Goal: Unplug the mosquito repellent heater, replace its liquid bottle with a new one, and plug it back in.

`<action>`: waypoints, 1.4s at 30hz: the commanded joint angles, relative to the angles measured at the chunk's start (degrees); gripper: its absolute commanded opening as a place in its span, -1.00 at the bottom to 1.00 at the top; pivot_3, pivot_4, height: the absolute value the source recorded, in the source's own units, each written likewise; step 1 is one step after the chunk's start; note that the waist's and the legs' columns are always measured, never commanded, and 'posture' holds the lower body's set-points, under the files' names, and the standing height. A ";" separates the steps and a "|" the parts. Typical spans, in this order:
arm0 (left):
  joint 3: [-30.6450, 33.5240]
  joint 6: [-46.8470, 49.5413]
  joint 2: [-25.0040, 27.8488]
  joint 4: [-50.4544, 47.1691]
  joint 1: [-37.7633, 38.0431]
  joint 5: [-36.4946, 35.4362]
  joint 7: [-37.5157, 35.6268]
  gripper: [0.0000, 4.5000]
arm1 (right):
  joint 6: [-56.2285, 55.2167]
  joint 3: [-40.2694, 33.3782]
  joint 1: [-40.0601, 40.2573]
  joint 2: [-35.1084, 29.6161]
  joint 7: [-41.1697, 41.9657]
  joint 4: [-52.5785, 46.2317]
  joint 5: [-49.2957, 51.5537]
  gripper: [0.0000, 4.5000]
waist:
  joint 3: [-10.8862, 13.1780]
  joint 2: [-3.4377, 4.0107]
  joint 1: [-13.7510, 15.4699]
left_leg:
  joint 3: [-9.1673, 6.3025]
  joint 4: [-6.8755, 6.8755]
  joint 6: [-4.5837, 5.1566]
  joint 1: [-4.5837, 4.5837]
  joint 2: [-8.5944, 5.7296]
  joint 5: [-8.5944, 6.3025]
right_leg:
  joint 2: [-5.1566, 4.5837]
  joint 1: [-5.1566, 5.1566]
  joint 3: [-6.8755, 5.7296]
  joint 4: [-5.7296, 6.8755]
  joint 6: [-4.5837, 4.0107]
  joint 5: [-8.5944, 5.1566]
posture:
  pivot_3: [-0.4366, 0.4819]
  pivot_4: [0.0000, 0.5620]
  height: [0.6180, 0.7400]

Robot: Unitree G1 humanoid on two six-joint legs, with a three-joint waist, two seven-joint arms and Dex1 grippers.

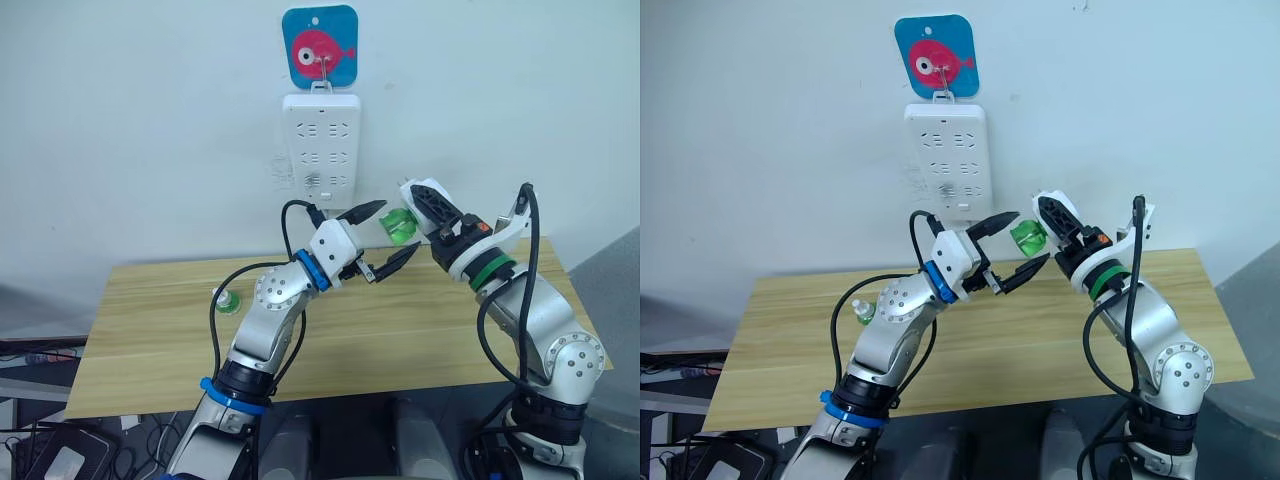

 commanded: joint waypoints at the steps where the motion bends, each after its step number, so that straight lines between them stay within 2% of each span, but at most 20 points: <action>1: 0.11 -0.96 -1.30 -0.37 -1.34 -0.36 0.82 0.62 | -2.88 1.35 0.25 -1.37 -0.06 -3.44 2.61 0.33 | 0.01 -0.01 0.03 | 0.00 0.00 0.00 0.00 0.00 0.00 | 0.00 0.00 0.00 0.00 0.00 0.00 | -0.08 -0.06 1.00; 4: 0.06 -0.83 -1.31 -0.25 -1.15 -0.27 0.82 0.18 | -4.62 2.36 0.47 -2.34 -0.27 -3.61 3.22 0.33 | 0.01 -0.01 0.03 | 0.00 0.00 0.01 0.00 0.00 0.00 | 0.00 0.01 0.01 -0.01 0.00 0.00 | -0.08 -0.06 1.00; 6: 0.28 -0.67 -1.44 -0.40 -0.98 -0.34 1.02 0.00 | -5.38 3.02 0.83 -3.02 -0.30 -3.79 3.51 0.33 | 0.01 -0.01 0.01 | 0.00 0.00 0.01 -0.01 0.00 0.00 | 0.00 0.00 0.00 -0.01 0.00 0.00 | -0.08 -0.06 1.00; 10: 0.49 -0.41 -1.81 -0.48 -1.21 -0.48 1.46 0.00 | -6.57 4.09 1.48 -4.27 -0.22 -4.04 4.40 0.33 | 0.01 -0.01 0.04 | 0.00 0.00 0.01 -0.01 0.00 0.00 | 0.00 0.01 0.00 -0.01 0.00 0.00 | -0.09 -0.06 1.00; 14: 0.19 -0.63 -1.12 -0.53 -1.45 -0.53 0.17 0.00 | -5.97 4.95 2.25 -7.18 1.14 -3.75 7.53 0.95 | 0.02 -0.02 0.01 | -0.01 0.00 0.01 -0.01 0.01 0.01 | 0.00 0.01 0.00 -0.02 0.00 0.00 | -0.09 -0.06 1.00; 15: 0.09 -0.90 -0.44 -0.51 -1.55 -0.68 -0.95 0.00 | -4.25 4.68 2.80 -9.74 2.39 -2.95 9.80 0.98 | 0.02 -0.02 0.04 | 0.00 0.00 0.01 -0.01 0.00 0.01 | 0.00 0.01 0.00 -0.02 0.00 0.00 | -0.09 -0.06 1.00; 18: -0.15 -1.62 1.33 -0.35 -1.71 -1.23 -3.97 0.00 | -0.67 3.93 4.06 -16.24 5.78 -0.34 14.96 0.98 | 0.05 -0.04 0.08 | -0.01 0.01 0.03 -0.03 -0.01 0.01 | 0.00 0.05 -0.02 -0.05 0.00 0.00 | -0.08 -0.05 1.00; 23: -0.86 -5.13 7.49 0.13 -2.02 -3.10 -14.98 0.00 | 15.91 0.06 4.30 -25.45 25.04 10.12 15.91 0.98 | 0.12 -0.04 0.13 | 0.10 0.01 0.07 -0.05 0.00 0.03 | 0.00 0.09 -0.07 -0.06 0.00 0.00 | -0.03 -0.06 1.00; 27: -0.97 -7.88 10.11 2.22 -2.39 -4.22 -20.91 0.00 | 28.01 1.08 1.67 -33.36 38.08 18.71 15.91 0.98 | 0.20 -0.01 0.29 | 0.10 0.01 0.11 -0.04 0.01 0.04 | 0.00 0.13 -0.08 -0.07 0.00 0.00 | -0.01 -0.07 1.00; 30: -1.33 -9.15 10.85 2.92 -2.49 -4.55 -23.88 0.00 | 33.95 3.02 -0.96 -37.87 44.83 24.01 15.91 0.98 | 0.29 -0.08 0.45 | 0.09 0.02 0.12 -0.06 0.01 0.05 | -0.01 0.15 -0.12 -0.10 0.00 0.00 | 0.01 -0.08 1.00; 37: -2.93 -11.08 11.73 1.44 0.44 -4.39 -26.85 0.00 | 39.20 8.02 -3.97 -44.17 51.81 28.28 15.91 0.98 | 0.33 -0.12 0.78 | 0.00 0.08 0.12 -0.14 0.01 0.05 | -0.07 0.12 -0.15 -0.10 0.00 0.00 | 0.05 -0.09 1.00; 42: -3.60 -11.60 11.96 -0.24 1.95 -3.85 -26.55 0.00 | 39.13 9.29 -4.83 -45.14 52.81 30.16 15.91 0.98 | 0.37 -0.16 1.58 | -0.10 0.24 0.12 -0.27 0.00 0.05 | -0.11 0.05 -0.19 -0.07 0.01 0.01 | 0.06 -0.10 1.00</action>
